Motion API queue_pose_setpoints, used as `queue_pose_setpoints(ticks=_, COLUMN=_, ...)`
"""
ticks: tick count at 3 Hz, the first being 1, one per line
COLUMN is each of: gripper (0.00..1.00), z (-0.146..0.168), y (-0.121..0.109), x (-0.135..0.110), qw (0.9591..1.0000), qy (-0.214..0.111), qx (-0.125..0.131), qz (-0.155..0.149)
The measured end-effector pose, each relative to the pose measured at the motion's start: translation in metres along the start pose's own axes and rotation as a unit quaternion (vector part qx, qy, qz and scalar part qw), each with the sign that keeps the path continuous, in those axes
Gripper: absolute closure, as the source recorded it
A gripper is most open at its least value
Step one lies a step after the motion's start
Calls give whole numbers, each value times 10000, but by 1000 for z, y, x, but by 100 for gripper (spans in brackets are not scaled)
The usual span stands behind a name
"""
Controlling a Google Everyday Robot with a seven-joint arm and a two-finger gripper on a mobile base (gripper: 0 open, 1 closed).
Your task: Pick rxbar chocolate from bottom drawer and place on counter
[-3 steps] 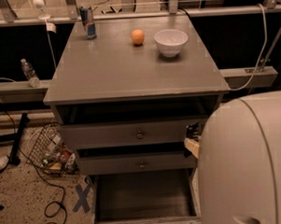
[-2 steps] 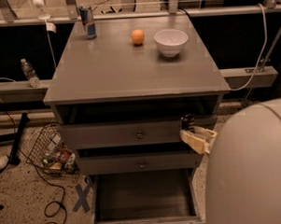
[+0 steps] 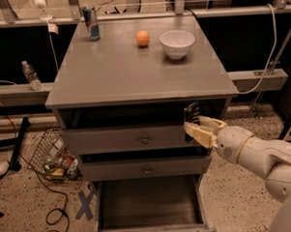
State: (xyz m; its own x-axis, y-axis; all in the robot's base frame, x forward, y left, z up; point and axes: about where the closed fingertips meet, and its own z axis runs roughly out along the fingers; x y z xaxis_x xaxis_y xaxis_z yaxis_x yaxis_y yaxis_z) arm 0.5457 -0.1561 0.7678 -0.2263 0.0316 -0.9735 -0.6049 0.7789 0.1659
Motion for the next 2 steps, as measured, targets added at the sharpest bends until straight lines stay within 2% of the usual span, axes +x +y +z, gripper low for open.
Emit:
queue_pose_setpoints(ticks=1, gripper=100, z=0, y=0, x=0, qw=10000, qy=0, qx=-1, qz=0)
queue_pose_setpoints(ticks=2, gripper=100, z=8, y=4, x=-24, qw=9994, qy=-182, qx=-228, qz=-185)
